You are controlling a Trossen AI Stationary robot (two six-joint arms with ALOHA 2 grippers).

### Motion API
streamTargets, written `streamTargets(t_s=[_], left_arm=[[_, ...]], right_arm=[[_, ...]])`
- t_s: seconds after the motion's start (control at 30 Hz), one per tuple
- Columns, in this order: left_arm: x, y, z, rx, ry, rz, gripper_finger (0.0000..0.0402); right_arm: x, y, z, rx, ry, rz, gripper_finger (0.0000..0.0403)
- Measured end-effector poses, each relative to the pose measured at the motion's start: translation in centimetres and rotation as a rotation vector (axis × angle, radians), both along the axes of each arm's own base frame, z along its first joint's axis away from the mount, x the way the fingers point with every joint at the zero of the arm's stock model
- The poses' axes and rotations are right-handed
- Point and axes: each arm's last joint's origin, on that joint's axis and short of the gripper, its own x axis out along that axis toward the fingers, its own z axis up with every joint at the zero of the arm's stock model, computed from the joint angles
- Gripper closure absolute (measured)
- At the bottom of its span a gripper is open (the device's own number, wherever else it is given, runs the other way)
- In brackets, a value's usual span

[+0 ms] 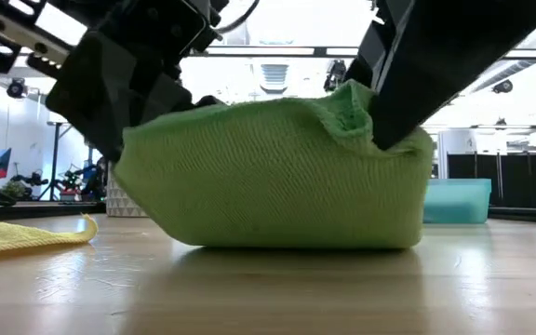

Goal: Fold microfiber towels
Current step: Fold the green towel

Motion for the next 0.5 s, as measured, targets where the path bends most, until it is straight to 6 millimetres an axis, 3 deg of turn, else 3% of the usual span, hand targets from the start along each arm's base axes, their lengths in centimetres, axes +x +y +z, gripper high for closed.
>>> streamTargets(t_s=[0.37,0.5], left_arm=[[0.7,4.2,-0.7,-0.097,-0.019,0.069,0.0401],[0.7,5.5,-1.1,-0.109,-0.013,0.112,0.0401]], right_arm=[[-1.1,-0.3,-2.7,0.184,-0.047,-0.163,0.0394],[-1.9,-0.7,-2.7,0.242,-0.086,-0.205,0.0394]])
